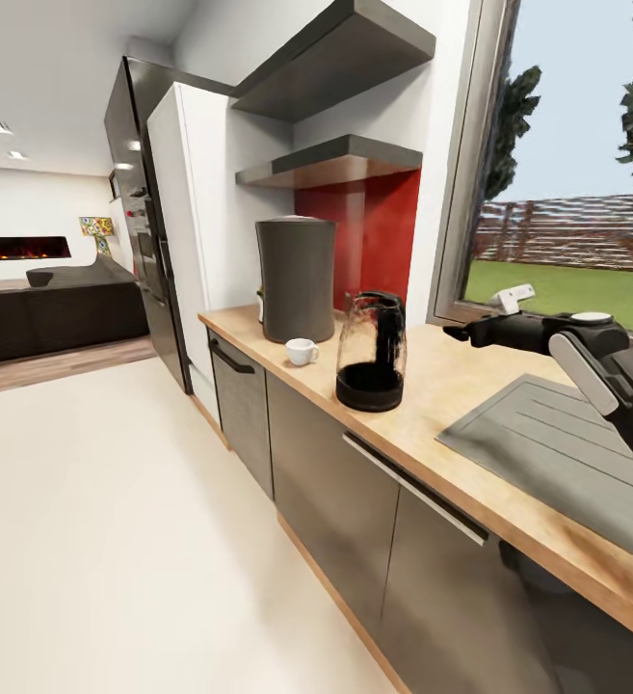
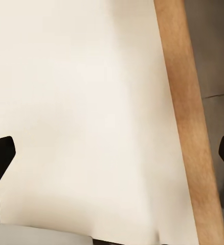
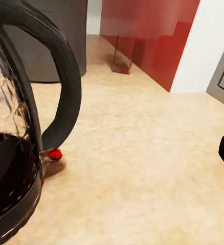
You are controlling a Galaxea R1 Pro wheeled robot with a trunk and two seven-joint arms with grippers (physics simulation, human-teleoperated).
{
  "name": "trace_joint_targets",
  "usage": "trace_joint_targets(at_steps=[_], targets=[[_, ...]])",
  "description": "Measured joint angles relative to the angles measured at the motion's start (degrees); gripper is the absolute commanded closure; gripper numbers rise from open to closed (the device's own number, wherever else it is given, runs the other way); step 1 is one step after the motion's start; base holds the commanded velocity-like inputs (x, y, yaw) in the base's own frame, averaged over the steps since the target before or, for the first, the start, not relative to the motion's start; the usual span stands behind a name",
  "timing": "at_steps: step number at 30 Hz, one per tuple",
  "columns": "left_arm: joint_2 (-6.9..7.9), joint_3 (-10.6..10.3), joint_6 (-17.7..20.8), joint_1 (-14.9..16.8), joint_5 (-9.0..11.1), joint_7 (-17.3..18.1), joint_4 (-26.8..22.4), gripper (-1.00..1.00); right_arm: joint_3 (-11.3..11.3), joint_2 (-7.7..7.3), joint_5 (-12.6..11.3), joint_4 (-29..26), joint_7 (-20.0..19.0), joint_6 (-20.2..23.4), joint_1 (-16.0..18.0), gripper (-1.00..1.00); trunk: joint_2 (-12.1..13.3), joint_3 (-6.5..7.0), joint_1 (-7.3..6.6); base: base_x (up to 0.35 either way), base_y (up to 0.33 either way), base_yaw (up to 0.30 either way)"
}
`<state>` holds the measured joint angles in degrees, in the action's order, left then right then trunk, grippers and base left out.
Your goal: Set up a coffee station on the kitchen countertop: keep the coffee maker on the countertop, move the bottle of coffee from the kitchen shelf to the counter next to the coffee maker, place a paper coffee filter on top of the coffee maker, put the saucer next to the coffee maker with the coffee cup on the saucer, and place the electric kettle next to the coffee maker.
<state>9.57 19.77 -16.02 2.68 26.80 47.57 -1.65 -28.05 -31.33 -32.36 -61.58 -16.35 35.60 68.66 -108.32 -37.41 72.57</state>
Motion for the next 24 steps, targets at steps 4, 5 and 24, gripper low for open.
trace_joint_targets(at_steps=[4, 5, 24], targets=[[0.0, 0.0, 0.0, 0.0, -0.03, -0.01, -0.01, -1.0, 0.18, 0.0, 0.02, 0.0, -0.04, 0.0, 0.0, -1.0, 0.0, 0.0, 0.0, 0.005, 0.0, 0.0], [0.0, 0.0, 0.0, 0.0, -0.04, -0.01, -0.01, -1.0, 0.19, 0.0, 0.02, 0.0, -0.04, 0.0, 0.0, -1.0, 0.0, 0.0, 0.0, 0.001, 0.0, 0.0], [0.0, -0.04, 0.0, 0.0, 0.0, 0.0, -0.01, -1.0, 0.21, 0.0, 0.02, 0.0, -0.05, 0.0, 0.0, -1.0, 0.0, 0.0, -0.01, 0.069, 0.02, 0.0]])
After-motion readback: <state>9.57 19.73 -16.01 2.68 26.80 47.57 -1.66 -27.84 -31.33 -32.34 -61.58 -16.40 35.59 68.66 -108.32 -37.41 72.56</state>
